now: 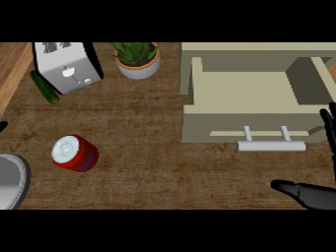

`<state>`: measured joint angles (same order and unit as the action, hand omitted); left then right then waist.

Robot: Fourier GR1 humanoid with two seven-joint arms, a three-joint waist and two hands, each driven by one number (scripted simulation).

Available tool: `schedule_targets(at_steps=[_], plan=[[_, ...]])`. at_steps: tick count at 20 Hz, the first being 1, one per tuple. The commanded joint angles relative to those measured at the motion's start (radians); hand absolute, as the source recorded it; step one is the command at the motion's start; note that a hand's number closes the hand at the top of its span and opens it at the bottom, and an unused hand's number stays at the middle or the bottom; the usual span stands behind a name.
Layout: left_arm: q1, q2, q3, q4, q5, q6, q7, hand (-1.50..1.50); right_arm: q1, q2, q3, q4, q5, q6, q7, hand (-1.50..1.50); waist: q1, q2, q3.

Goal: Pick up the can, place it into the drawer and close the drawer

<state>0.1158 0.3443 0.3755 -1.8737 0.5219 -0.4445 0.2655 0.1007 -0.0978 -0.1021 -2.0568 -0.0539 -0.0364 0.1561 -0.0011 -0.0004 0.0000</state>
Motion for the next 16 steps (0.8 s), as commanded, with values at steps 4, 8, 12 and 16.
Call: schedule_targets(at_steps=[4, 8, 12, 16], plan=[[0.048, -0.144, -0.108, 0.047, -0.239, -0.003, -0.128, -1.5, 0.041, -0.035, -0.081, -0.063, -0.067, 0.043, 0.017, -1.5, -0.003, 0.0, 0.0], [0.014, -0.104, -0.072, 0.145, -0.247, -0.04, -0.159, -1.5, 0.085, -0.026, -0.094, -0.057, -0.092, 0.089, -0.038, -1.5, -0.001, 0.0, 0.0], [-0.01, -0.152, -0.098, 0.253, -0.352, -0.009, -0.269, -1.5, 0.043, 0.035, 0.017, -0.131, 0.036, 0.0, 0.062, -1.5, 0.0, 0.0, 0.0], [0.009, -0.162, -0.099, 0.364, -0.454, 0.001, -0.416, -1.5, 0.078, -0.045, -0.133, -0.165, -0.112, 0.084, 0.084, -1.5, -0.004, 0.0, 0.0]])
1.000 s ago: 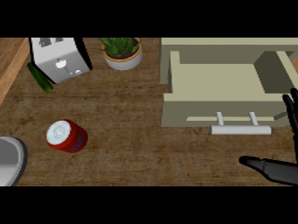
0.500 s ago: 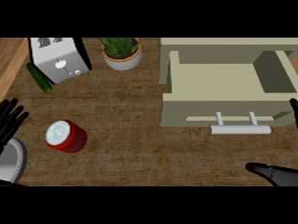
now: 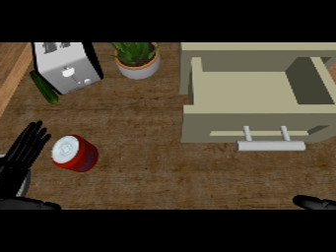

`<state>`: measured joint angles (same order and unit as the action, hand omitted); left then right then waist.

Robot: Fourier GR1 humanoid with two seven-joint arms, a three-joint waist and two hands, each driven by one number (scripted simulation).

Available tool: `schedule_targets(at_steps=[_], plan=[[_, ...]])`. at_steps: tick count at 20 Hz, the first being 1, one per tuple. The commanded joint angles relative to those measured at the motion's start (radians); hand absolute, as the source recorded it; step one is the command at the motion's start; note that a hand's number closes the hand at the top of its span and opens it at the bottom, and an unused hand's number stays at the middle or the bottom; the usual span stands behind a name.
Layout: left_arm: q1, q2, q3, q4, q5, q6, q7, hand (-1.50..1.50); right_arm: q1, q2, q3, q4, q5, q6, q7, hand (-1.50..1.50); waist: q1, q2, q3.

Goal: Pick up the can, place it into the drawer and close the drawer

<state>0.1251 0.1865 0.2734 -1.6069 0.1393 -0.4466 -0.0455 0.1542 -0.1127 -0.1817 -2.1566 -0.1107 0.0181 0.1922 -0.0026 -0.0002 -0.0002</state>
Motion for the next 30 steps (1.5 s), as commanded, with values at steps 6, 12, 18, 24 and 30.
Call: schedule_targets(at_steps=[6, 12, 18, 24, 30], plan=[[-0.096, 0.029, 0.045, 0.35, -0.115, 0.024, -0.24, -1.5, 0.01, -0.002, -0.054, 0.019, -0.042, 0.043, -0.008, -1.5, -0.003, 0.001, 0.0], [-0.143, 0.023, 0.023, 0.457, -0.159, 0.068, -0.283, -1.5, 0.067, 0.052, -0.005, -0.081, 0.028, 0.038, 0.003, -1.5, -0.002, 0.0, 0.0], [-0.208, 0.023, 0.015, 0.633, -0.18, 0.098, -0.38, -1.5, -0.059, -0.001, -0.08, -0.038, -0.024, 0.022, 0.097, -1.5, 0.0, 0.0, 0.0], [-0.369, 0.079, 0.055, 0.964, -0.211, 0.124, -0.518, -1.5, 0.005, 0.026, -0.069, -0.013, -0.011, 0.077, 0.017, -1.5, -0.008, 0.002, -0.001], [-0.372, 0.1, 0.022, 1.047, -0.229, 0.113, -0.616, -1.5, -0.044, -0.023, -0.161, -0.041, -0.089, 0.089, 0.097, -1.5, -0.003, 0.001, 0.0]])
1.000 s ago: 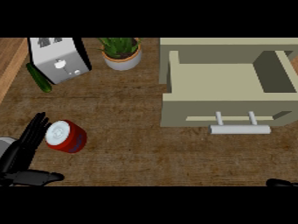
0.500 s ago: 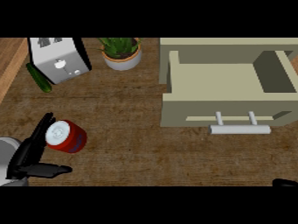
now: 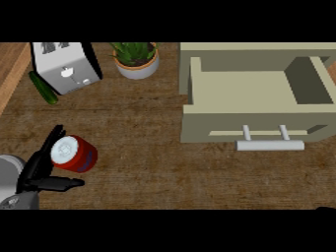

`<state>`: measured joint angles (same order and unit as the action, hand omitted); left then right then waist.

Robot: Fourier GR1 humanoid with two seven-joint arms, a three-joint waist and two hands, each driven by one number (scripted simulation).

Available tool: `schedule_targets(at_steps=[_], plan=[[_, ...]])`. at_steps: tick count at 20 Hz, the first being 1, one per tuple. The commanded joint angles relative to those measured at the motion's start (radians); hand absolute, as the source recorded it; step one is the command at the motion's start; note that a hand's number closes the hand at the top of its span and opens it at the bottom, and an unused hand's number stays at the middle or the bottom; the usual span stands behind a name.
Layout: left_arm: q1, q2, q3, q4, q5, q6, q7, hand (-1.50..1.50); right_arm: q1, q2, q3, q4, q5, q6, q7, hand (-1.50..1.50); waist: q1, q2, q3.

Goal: Pick up the can, place it into the drawer and close the drawer

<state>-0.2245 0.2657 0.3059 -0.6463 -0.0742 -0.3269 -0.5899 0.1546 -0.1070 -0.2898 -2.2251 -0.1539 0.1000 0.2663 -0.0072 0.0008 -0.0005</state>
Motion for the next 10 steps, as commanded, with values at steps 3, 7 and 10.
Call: schedule_targets(at_steps=[3, 7, 10], plan=[[-0.145, 0.039, 0.005, 0.202, -0.011, -0.01, -0.061, -1.5, -0.025, -0.017, -0.012, -0.066, -0.019, -0.004, 0.086, -1.5, -0.004, 0.001, 0.0], [-0.135, -0.025, -0.038, 0.188, -0.039, 0.049, -0.117, -1.5, -0.023, 0.04, 0.052, -0.041, 0.082, -0.029, 0.041, -1.5, 0.001, 0.0, 0.0], [-0.225, 0.013, -0.043, 0.319, -0.062, -0.026, -0.145, -1.5, -0.023, 0.018, 0.001, 0.048, 0.018, 0.024, -0.04, -1.5, -0.007, 0.003, -0.001]])
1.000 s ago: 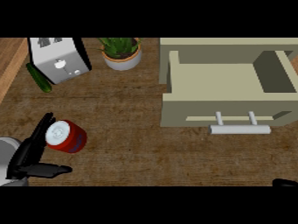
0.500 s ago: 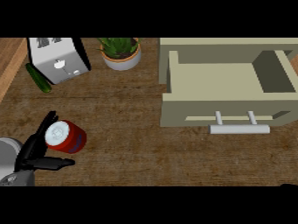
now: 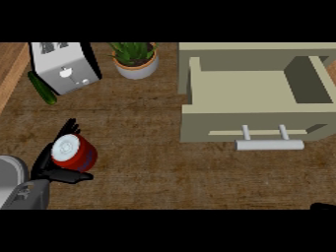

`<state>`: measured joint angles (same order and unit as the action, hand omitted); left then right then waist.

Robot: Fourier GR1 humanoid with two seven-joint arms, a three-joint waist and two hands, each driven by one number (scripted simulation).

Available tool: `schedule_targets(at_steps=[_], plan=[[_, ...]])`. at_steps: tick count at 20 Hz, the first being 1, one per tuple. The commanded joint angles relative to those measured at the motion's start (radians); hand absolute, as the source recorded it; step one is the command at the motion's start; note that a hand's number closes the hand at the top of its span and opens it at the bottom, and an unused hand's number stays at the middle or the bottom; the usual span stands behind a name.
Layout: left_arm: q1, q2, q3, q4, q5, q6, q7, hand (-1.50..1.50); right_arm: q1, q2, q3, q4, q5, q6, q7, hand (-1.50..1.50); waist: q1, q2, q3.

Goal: Pick up the can, place it into the drawer and close the drawer

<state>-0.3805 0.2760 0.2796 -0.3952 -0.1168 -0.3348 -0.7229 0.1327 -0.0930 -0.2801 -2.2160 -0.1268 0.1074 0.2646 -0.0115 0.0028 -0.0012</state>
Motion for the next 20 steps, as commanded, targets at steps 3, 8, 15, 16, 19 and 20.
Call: schedule_targets(at_steps=[3, 8, 15, 16, 19, 20], plan=[[-0.071, -0.009, -0.032, 0.092, -0.032, -0.031, -0.057, -1.5, -0.005, 0.009, 0.015, -0.079, 0.016, -0.027, 0.075, -1.5, -0.002, 0.0, 0.0], [-0.085, -0.026, -0.041, 0.098, -0.016, -0.107, -0.056, 1.5, -0.07, -0.037, -0.029, -0.05, -0.017, -0.027, 0.108, -1.5, -0.001, 0.0, 0.0], [-0.093, -0.042, -0.066, 0.064, -0.014, -0.131, -0.075, 1.5, -0.059, -0.009, -0.009, -0.016, 0.033, -0.025, 0.044, -1.5, 0.004, 0.0, 0.0], [-0.128, -0.061, -0.051, 0.048, 0.009, -0.127, -0.049, 1.5, 0.022, 0.007, -0.025, -0.09, -0.003, -0.003, 0.05, -1.5, -0.001, -0.002, 0.0], [-0.142, -0.094, -0.029, 0.01, 0.052, -0.091, 0.003, 1.5, -0.034, -0.004, -0.039, -0.007, 0.001, -0.005, 0.008, -1.5, 0.005, -0.002, 0.001], [-0.194, -0.148, 0.004, 0.034, 0.077, 0.008, 0.055, 1.5, -0.026, -0.02, -0.041, -0.049, -0.009, -0.002, 0.053, -1.5, 0.0, -0.002, 0.001]])
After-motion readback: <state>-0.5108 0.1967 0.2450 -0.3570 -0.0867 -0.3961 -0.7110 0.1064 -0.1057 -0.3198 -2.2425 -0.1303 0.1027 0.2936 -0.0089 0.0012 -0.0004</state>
